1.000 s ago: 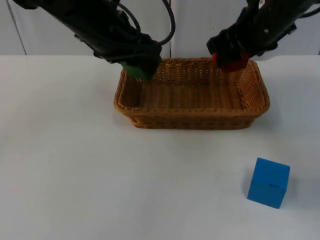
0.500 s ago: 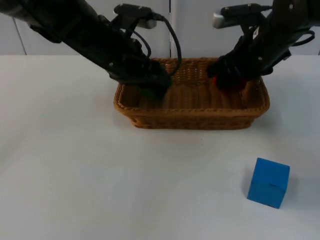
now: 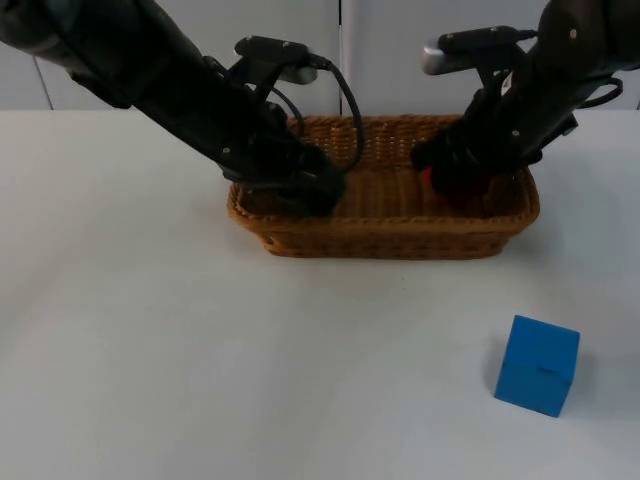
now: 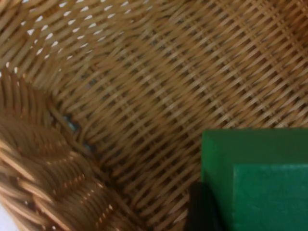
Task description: Pick up one cube with each hand and place exactly two cubes into the same basket, leaving the remaining cube outside.
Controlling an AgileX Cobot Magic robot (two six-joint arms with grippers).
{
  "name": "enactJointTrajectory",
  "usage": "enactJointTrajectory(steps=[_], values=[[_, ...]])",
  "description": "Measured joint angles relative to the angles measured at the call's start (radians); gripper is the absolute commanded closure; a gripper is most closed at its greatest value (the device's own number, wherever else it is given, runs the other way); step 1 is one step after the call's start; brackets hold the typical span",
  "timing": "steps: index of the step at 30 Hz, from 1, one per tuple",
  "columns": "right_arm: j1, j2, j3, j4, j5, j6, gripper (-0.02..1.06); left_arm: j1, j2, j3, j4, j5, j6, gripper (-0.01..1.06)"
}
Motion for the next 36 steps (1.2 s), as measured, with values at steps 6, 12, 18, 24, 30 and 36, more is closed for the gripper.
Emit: enactJointTrajectory(steps=[6,12,18,24,30,36], values=[[0.000,0.000,0.000,0.000,0.004,0.000,0.61,0.000,0.000,0.000,-0.002,0.000,0.000,0.40],[0.000,0.000,0.000,0.000,0.006,0.000,0.34,0.000,0.000,0.000,-0.012,0.000,0.000,0.33],[0.000,-0.008,0.000,0.000,0.006,0.000,0.30,0.000,-0.005,0.000,-0.019,0.020,0.000,0.33],[0.000,-0.082,0.000,0.000,0.013,0.000,0.30,0.000,-0.052,0.000,-0.021,0.049,0.000,0.33],[0.000,-0.208,0.000,-0.004,0.057,0.000,0.30,0.000,-0.152,0.000,-0.022,0.079,0.000,0.33],[0.000,-0.346,0.000,-0.004,0.129,0.000,0.30,0.000,-0.274,0.000,-0.016,0.112,-0.005,0.33]])
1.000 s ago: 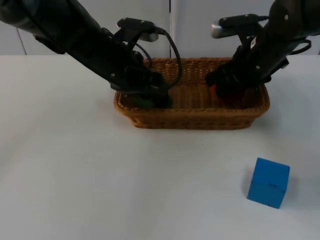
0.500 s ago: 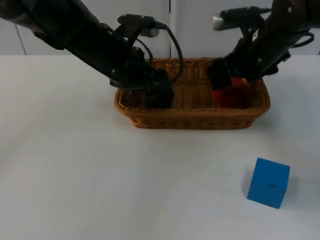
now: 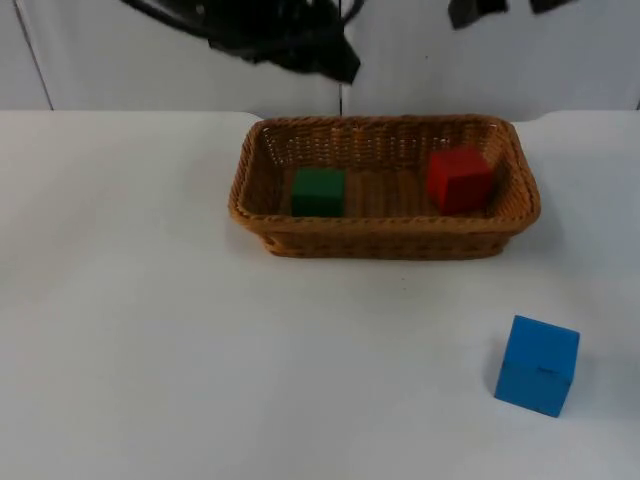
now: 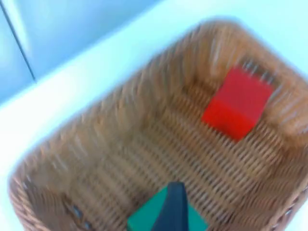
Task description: Pick up one cube with each hand and place exactly two cubes into the same basket, leaving the remaining cube outside.
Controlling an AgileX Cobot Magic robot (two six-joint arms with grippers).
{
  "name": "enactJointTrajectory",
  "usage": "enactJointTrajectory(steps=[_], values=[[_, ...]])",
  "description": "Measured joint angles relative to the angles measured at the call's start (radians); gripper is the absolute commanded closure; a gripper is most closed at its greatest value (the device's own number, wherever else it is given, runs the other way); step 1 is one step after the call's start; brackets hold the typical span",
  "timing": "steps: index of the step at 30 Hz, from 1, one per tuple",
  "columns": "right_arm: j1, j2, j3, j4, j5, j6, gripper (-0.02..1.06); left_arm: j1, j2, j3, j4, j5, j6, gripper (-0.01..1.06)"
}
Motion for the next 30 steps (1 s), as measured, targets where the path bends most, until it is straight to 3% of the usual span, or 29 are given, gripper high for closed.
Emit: enactJointTrajectory(steps=[15,30], values=[[0.000,-0.194,0.016,-0.002,0.112,-0.012,0.30,0.000,-0.189,0.000,0.048,0.081,-0.071,0.33],[0.000,-0.441,0.310,0.004,0.071,-0.023,0.30,0.000,-0.364,0.157,0.105,0.095,-0.126,0.33]])
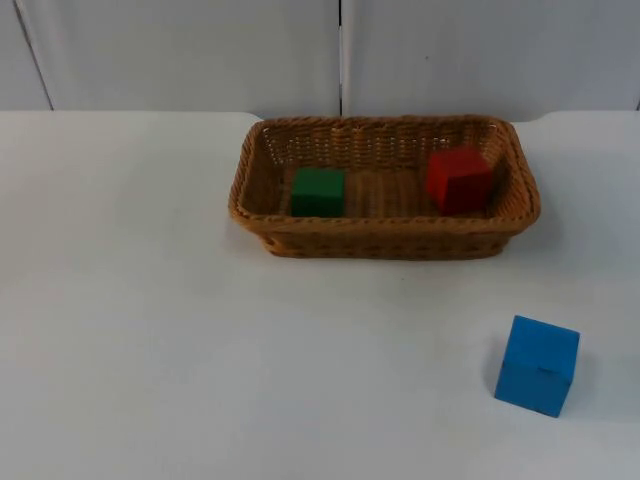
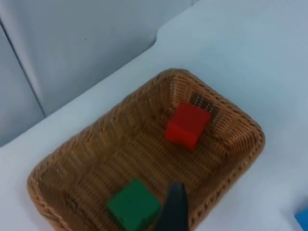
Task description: Pick up one cube with each hand and place exactly two cubes into the same basket, leaving the remaining cube outside.
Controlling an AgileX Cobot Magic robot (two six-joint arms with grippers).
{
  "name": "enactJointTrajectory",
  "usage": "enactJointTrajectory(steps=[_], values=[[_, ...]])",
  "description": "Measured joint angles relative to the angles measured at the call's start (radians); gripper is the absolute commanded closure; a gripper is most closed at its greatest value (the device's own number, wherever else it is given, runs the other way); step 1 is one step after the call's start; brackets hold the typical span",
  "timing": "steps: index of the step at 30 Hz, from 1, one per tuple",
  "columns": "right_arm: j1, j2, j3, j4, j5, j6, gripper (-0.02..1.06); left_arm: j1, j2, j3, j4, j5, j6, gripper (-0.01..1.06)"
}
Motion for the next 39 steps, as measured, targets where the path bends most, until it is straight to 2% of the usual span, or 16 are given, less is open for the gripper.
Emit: enactJointTrajectory(steps=[21,33,39], values=[[0.000,-0.341,0.290,0.039,-0.010,-0.045,0.30,0.000,-0.423,0.396,0.002,-0.102,-0.017,0.33],[0.000,-0.551,0.425,0.045,-0.010,-0.048,0.30,0.000,-0.611,0.501,0.002,-0.112,-0.062,0.33],[0.000,-0.667,0.497,0.080,-0.008,-0.049,0.30,0.000,-0.699,0.554,0.002,-0.112,-0.068,0.33]])
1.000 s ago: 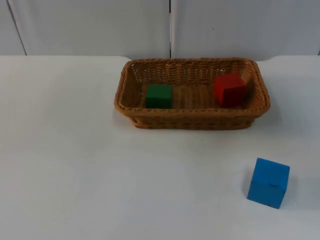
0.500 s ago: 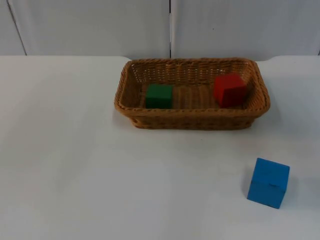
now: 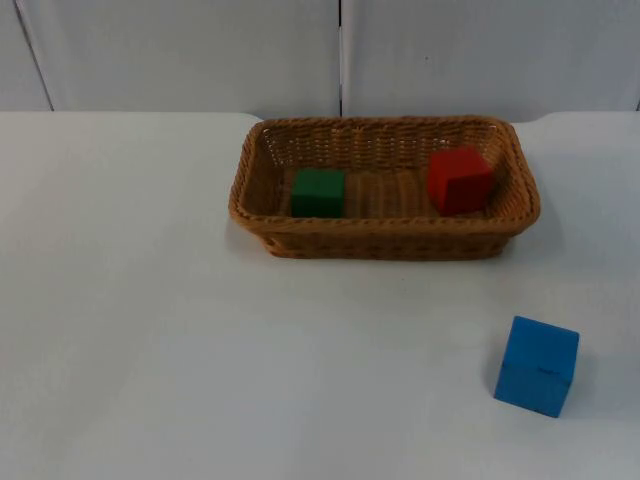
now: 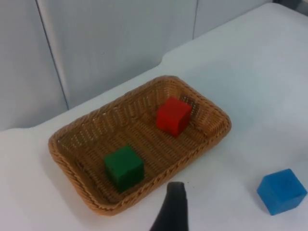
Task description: Pick up one cube with each hand and place exactly two cubes into the same basket, leaving the remaining cube outside.
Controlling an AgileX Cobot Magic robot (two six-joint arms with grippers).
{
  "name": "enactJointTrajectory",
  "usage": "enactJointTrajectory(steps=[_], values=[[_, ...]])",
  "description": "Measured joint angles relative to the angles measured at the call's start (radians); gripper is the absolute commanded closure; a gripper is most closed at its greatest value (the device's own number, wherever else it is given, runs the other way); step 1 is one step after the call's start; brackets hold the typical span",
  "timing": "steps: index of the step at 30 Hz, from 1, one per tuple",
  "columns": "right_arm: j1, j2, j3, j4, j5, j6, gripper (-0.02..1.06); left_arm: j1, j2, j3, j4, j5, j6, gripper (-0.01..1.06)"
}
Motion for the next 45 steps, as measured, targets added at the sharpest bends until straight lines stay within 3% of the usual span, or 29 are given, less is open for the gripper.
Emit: enactJointTrajectory(steps=[11,18,27,33,37,45], values=[[0.000,-0.216,0.107,0.012,0.048,0.000,0.30,0.000,-0.146,0.026,0.012,0.080,-0.015,0.33],[0.000,-0.375,0.178,0.015,0.079,0.000,0.30,0.000,-0.230,0.032,0.134,0.144,-0.135,0.33],[0.000,-0.538,0.182,0.015,0.182,-0.002,0.30,0.000,-0.381,0.104,0.214,0.169,-0.244,0.33],[0.000,-0.617,0.184,0.015,0.265,-0.010,0.30,0.000,-0.518,0.163,0.325,0.183,-0.380,0.33],[0.000,-0.674,0.190,0.017,0.314,-0.026,0.30,0.000,-0.621,0.174,0.448,0.261,-0.506,0.33],[0.000,-0.758,0.192,0.032,0.380,-0.053,0.30,0.000,-0.762,0.178,0.588,0.390,-0.632,0.33]])
